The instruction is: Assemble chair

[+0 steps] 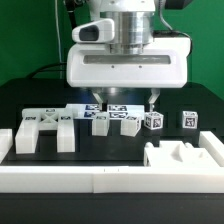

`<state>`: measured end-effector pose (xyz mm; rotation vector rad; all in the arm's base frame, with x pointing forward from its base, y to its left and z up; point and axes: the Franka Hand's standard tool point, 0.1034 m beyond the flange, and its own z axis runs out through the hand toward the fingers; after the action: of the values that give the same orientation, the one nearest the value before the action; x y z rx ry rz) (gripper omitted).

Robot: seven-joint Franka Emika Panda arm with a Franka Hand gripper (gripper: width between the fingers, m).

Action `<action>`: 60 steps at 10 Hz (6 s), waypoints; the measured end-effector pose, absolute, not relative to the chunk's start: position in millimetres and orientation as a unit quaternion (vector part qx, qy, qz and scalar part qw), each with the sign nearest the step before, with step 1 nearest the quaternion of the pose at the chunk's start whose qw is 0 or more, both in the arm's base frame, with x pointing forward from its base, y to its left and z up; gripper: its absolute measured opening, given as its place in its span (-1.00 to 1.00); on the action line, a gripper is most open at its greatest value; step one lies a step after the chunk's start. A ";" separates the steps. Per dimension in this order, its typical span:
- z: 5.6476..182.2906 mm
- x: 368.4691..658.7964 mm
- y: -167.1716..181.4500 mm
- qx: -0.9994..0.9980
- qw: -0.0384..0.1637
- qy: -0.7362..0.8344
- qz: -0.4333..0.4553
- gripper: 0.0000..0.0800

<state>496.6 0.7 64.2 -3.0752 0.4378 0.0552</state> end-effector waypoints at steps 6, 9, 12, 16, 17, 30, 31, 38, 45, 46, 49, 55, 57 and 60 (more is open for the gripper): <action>52.1 471.9 -0.2 -0.984 0.031 0.170 0.047 0.62; 54.7 465.3 7.4 -0.972 0.045 0.167 0.159 0.62; 55.4 458.9 9.3 -0.947 0.054 0.161 0.271 0.62; 48.5 453.3 13.1 -0.916 0.064 0.138 0.371 0.62; 46.8 453.9 12.7 -0.915 0.064 0.138 0.374 0.62; 21.4 446.0 26.6 -0.915 0.055 0.129 0.377 0.62; 18.9 445.0 26.9 -0.916 0.055 0.129 0.377 0.62; 6.1 435.6 26.2 -0.916 0.051 0.130 0.377 0.22; 16.5 450.8 26.9 -0.918 0.055 0.127 0.372 -0.28; 28.5 458.9 29.4 -0.916 0.057 0.122 0.377 -0.28; 65.9 481.7 33.9 -0.917 0.065 0.112 0.377 -0.28; 68.8 499.5 34.1 -0.932 0.065 0.111 0.339 -0.28; 86.3 522.8 37.8 -0.954 0.063 0.098 0.277 -0.28; 91.7 547.4 40.2 -0.978 0.058 0.103 0.169 -0.28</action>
Offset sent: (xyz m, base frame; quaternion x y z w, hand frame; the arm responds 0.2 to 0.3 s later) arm 0.0000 0.0000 0.0000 0.0000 -0.0650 0.0000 0.9979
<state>547.4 40.2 91.7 -2.9649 0.3111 0.5134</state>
